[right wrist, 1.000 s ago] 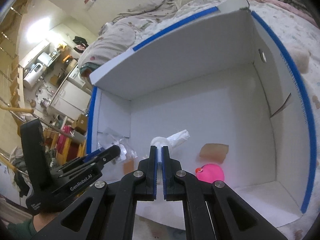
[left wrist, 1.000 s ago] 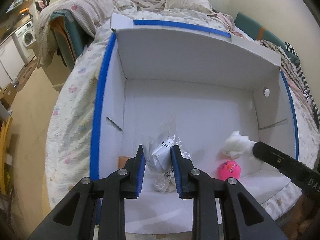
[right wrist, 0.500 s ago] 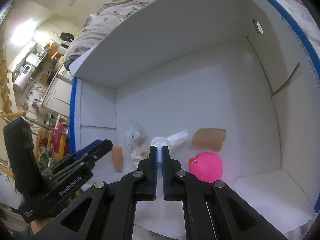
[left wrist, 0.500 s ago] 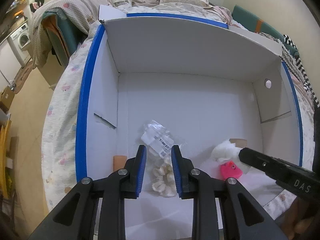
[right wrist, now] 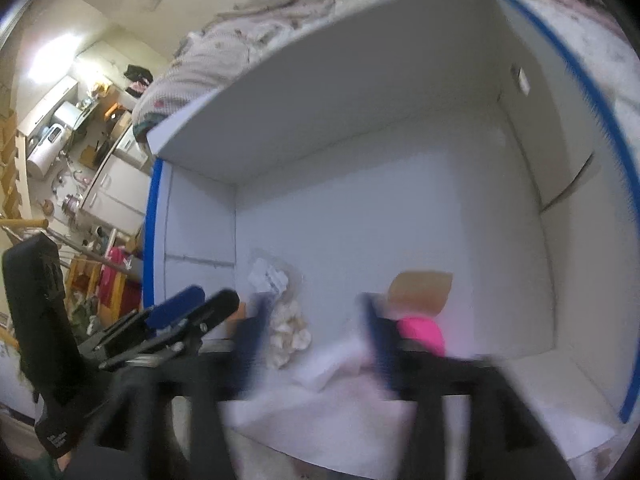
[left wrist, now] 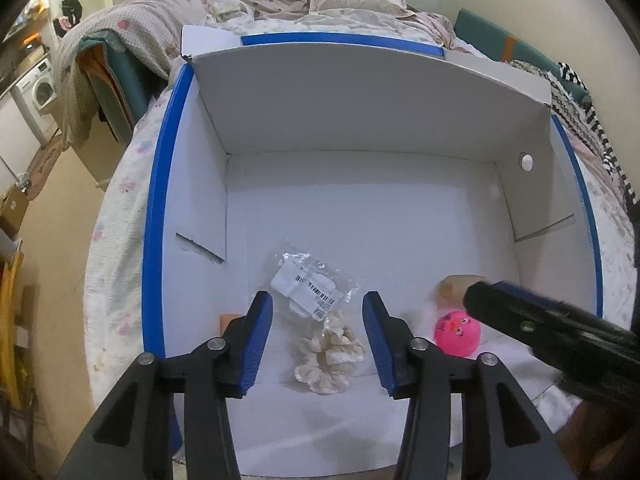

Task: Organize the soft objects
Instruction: 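Open the left gripper to drop the bag in the box while the right releases the cloth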

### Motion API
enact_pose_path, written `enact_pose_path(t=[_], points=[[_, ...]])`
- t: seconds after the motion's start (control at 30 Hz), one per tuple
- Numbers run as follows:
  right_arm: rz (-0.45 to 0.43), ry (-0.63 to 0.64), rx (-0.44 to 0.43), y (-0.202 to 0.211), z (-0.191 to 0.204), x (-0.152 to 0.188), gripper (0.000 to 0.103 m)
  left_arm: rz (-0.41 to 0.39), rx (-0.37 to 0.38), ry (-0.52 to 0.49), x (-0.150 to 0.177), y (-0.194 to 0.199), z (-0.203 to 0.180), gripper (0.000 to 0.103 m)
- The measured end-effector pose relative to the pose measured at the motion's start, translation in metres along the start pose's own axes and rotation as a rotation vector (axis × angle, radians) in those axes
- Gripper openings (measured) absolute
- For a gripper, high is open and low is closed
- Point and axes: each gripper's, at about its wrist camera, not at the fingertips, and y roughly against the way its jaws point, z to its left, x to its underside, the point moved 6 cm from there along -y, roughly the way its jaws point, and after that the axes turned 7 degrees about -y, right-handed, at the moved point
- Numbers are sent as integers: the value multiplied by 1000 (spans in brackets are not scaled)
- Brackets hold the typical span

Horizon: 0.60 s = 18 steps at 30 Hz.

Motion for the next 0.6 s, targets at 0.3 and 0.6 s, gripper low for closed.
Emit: enact_pose_path(t=[0.3,0.6], points=[[-21,-65,-18,5,-12,-6,90,-20,-14,-15,-1,7,-2,57],[-26,-73,-39,8,-10,-5,90,-67,-35,37,5,26,9,57]])
